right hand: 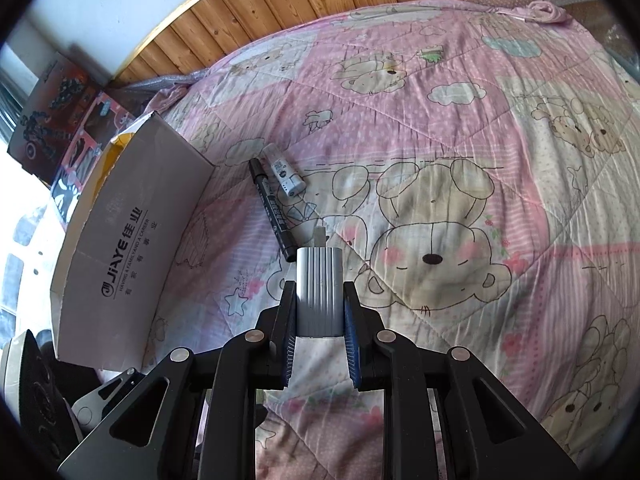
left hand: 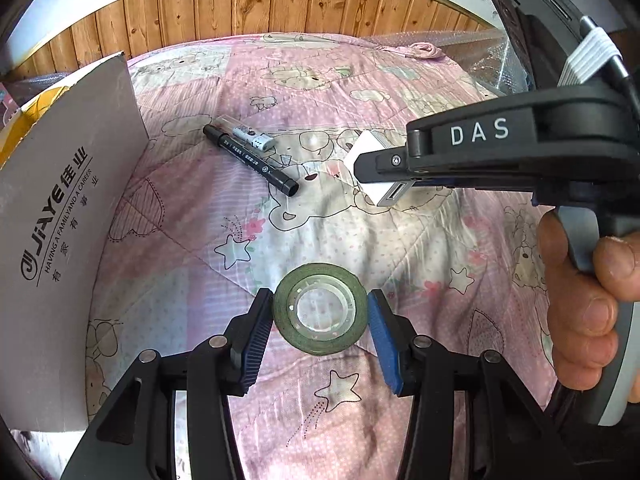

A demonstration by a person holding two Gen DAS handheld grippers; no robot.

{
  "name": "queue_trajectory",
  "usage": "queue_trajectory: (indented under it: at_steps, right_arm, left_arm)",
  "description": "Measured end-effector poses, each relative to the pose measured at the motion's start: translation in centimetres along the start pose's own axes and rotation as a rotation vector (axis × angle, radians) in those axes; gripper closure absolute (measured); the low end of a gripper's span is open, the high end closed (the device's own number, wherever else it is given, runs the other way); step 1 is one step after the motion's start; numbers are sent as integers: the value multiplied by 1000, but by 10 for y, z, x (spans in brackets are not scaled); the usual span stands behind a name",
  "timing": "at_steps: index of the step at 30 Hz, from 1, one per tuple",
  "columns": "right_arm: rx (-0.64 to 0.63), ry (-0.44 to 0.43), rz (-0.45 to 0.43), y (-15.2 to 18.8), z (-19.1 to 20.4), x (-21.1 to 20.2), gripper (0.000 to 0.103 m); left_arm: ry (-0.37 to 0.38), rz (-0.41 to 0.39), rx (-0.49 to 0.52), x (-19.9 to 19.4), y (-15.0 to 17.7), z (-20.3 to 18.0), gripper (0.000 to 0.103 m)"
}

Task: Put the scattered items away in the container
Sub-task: 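Hold the white plug in the right tool while the left tool lowers around the green tape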

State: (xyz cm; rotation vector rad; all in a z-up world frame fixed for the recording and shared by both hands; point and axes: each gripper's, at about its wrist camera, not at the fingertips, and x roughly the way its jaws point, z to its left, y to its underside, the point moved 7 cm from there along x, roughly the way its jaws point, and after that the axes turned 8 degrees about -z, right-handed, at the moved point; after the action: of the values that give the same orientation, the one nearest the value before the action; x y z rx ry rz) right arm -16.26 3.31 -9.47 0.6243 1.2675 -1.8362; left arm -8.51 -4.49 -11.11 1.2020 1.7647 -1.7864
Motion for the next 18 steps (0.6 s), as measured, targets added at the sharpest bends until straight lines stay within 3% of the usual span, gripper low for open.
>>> queue_trajectory:
  at_steps: [18]
  right_arm:
    - [20,14,-1,41,5,-23,81]
  left_arm:
    - [-57,-9,-4,-24,1,9,54]
